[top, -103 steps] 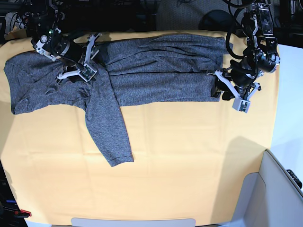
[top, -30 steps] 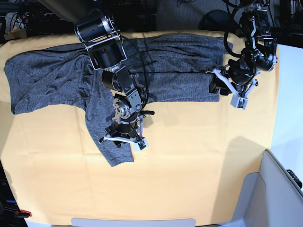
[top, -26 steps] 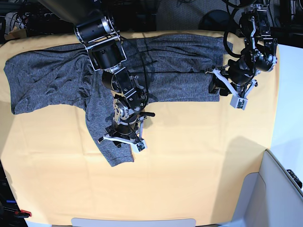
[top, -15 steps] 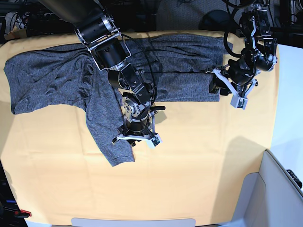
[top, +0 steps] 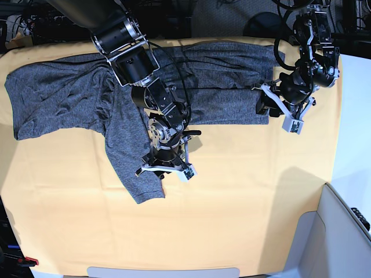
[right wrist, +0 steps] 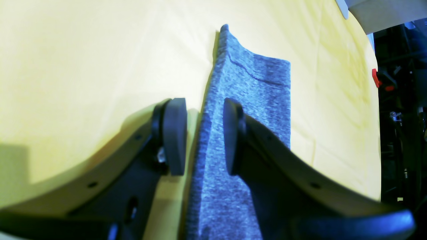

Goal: Fold the T-shirt properly
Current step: 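Grasp the sleeve cuff with the right gripper, then drag the sleeve cuff with the right gripper toward the left gripper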

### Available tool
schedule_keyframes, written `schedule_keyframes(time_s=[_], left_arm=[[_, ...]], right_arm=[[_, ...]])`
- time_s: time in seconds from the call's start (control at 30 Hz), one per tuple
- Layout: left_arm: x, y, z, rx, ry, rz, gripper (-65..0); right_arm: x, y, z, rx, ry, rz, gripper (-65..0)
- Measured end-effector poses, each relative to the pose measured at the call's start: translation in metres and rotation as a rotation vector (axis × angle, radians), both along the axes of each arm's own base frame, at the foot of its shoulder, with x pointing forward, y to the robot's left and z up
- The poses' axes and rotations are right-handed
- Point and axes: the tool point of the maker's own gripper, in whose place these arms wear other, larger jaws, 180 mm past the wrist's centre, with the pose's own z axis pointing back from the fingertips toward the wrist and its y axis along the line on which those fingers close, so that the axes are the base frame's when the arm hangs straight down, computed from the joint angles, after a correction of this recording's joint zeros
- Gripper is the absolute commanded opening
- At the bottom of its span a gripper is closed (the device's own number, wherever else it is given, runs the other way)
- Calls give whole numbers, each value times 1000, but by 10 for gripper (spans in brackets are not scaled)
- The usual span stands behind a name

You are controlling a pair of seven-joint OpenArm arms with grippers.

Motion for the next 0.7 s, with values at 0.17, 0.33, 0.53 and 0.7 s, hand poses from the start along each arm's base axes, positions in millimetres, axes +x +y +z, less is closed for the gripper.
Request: schedule_keyframes(time_s=[0.17,0.33,0.53,0.7], left_arm=[[0,0,0,0,0,0,-410],[0,0,0,0,0,0,-410],[0,0,0,0,-1,0,-413],[0,0,0,0,0,0,-436]], right_arm=[[3,-22,-1,31,1,-75,-474],[4,-25,-1,25,0,-81,-475],[2,-25,-4,22,8,-79,-568],[2,-23,-12,4,17,-64,-646]])
